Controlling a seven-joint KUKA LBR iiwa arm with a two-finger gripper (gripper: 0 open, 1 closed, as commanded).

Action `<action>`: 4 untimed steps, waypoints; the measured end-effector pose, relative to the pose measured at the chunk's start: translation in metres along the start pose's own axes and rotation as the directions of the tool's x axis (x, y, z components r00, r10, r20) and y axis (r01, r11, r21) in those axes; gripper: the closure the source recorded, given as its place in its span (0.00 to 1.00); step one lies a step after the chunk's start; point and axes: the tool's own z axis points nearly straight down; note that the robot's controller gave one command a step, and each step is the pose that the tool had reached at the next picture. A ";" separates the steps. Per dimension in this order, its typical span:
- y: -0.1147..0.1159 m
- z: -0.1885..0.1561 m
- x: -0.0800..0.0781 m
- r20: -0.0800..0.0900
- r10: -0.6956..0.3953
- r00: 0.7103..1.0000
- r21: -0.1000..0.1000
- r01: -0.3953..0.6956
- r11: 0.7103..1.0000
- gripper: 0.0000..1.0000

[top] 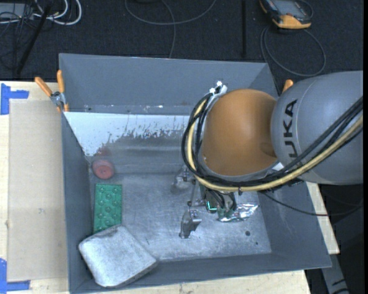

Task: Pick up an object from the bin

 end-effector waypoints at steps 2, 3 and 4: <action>-0.159 0.129 -0.002 0.011 0.185 0.983 -0.005 -0.185 0.983 0.00; -0.213 0.126 -0.040 0.013 0.156 0.988 -0.003 -0.156 0.988 0.00; -0.213 0.124 -0.041 0.015 0.159 0.987 -0.003 -0.159 0.987 1.00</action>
Offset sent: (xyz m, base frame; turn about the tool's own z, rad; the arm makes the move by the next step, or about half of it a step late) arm -0.0081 -0.1131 -0.0432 -0.0046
